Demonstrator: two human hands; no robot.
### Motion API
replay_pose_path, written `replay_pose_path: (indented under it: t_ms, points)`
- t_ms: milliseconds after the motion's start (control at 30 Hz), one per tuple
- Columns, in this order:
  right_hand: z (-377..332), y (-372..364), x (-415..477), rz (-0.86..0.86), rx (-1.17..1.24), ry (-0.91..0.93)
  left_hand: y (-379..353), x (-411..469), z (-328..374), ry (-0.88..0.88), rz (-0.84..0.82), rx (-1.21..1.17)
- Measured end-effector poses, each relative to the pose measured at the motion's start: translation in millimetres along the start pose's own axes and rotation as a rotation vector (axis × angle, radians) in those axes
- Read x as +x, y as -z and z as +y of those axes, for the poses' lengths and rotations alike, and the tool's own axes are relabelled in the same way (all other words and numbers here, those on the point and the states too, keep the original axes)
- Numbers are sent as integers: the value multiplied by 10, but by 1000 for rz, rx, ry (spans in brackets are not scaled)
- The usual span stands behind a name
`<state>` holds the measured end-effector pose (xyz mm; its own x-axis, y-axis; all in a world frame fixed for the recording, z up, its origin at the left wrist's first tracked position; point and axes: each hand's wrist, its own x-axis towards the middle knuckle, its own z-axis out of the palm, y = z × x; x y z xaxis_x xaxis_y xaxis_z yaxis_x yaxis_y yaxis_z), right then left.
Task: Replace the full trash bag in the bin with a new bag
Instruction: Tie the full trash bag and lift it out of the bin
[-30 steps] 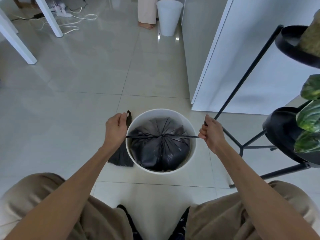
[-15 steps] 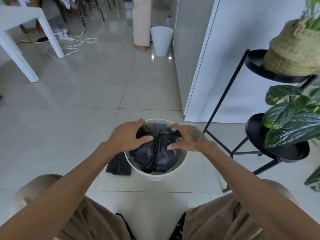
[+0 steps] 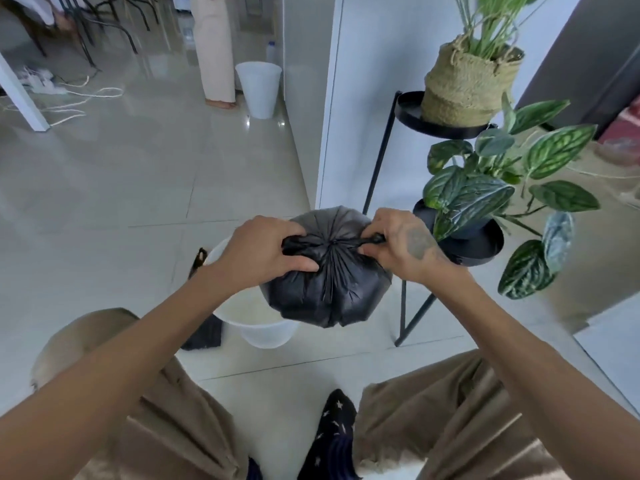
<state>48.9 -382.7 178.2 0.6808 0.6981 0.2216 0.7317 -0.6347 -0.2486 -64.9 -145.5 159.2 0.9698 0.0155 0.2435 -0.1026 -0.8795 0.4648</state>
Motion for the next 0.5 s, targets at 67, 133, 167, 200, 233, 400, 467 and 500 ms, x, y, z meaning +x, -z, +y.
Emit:
replay_pose_path:
  t_ms: [67,133,167,200,233,400,467,500]
  points:
    - [147,-11,-271,-16,-51,-79,-250,37,198,-2,-59,1]
    - [325,-124,-509,-73,-98,-164,-555,62,343,-4,-144,37]
    - [421,-210,-609,-103,-108,-209,-718,70,396,-4,-186,59]
    - [513,-311,-693,-133,-113,-253,-878,81,439,-5,-222,87]
    - [589,-423,-757,-165,-120,-291,-1022,88,461,-2,-256,126]
    - [858,-1036,-807,-352,-147,-406,-1681,180,400,43,-413,268]
    - [959,-1243,-754,-413,-141,-426,-1911,221,322,91,-473,286]
    - [1010,-1339,-731,-438,-133,-428,-2015,235,279,118,-498,280]
